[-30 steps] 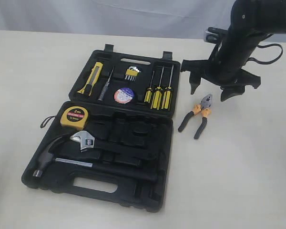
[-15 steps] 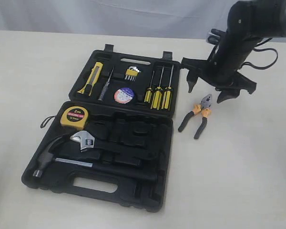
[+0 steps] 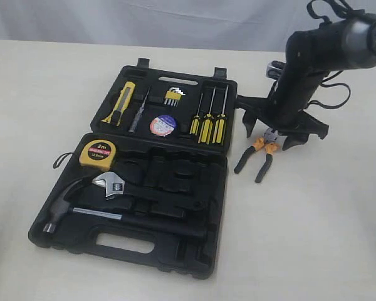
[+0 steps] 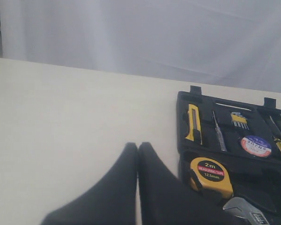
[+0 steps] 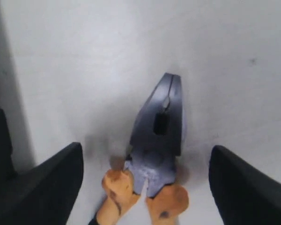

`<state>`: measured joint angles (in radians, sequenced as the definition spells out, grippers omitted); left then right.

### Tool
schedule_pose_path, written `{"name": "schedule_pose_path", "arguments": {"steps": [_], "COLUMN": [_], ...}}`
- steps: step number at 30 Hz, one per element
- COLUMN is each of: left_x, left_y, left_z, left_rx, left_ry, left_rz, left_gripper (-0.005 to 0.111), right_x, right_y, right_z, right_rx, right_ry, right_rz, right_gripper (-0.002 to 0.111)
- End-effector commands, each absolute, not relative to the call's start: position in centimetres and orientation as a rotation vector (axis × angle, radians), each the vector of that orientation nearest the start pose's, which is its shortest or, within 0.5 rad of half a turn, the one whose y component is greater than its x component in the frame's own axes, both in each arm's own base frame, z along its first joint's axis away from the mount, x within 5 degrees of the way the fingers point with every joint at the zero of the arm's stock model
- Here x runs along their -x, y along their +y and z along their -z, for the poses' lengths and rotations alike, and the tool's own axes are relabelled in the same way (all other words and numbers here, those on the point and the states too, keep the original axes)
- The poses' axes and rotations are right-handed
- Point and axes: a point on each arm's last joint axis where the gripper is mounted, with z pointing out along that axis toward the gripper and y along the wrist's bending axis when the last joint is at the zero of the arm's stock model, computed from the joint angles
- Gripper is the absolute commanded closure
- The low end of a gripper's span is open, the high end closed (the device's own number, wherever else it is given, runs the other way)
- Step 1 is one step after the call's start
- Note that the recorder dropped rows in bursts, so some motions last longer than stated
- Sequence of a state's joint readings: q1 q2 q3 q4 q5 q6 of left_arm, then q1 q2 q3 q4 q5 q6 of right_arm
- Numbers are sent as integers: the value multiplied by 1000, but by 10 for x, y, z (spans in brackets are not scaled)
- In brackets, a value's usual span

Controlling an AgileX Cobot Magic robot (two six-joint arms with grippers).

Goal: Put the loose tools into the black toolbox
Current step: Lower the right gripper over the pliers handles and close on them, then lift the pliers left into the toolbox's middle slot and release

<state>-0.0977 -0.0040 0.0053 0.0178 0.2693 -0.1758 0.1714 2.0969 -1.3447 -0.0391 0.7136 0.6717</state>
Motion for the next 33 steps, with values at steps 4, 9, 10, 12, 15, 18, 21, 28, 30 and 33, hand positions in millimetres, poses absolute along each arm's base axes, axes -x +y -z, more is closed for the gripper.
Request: {"name": "schedule_pose_path", "arguments": {"steps": [4,9,10,12,15,18,21,28,30,33], "left_x": [-55,-55,-55,-55,-55,-55,-55,-55,-55,-55], "left_y": [-5,-5,-5,-5,-5,-5,-5,-5,-5,-5], "left_z": [-189,-189,-189,-189,-189,-189,-189,-189,-189,-189], "left_rx": [54,50,50,50,50,50,50,50,50,50], "left_ry": [1757,1757,1757,1757,1757,1757,1757,1757,1757,1757], "left_rz": [190,184,184,184,184,184,184,184,184,184], "left_gripper": [107,107,107,107,107,107,107,107,107,107], "right_x": [-401,-402,-402,-402,-401,-401,-400,-400,-399,-398], "right_y": [59,60,60,60,60,60,59,59,59,59], "right_z": [-121,-113,-109,-101,-93,-93,-97,-108,-112,-118], "right_rx": [-680,-677,-679,-682,-685,-688,-656,-412,-312,-139], "right_ry": [2838,2841,2849,2869,2888,2892,2903,2931,2942,2956], "right_rz": [7,5,10,23,35,37,44,56,66,83], "right_gripper": [37,37,37,38,54,88,108,108,108,109]}}
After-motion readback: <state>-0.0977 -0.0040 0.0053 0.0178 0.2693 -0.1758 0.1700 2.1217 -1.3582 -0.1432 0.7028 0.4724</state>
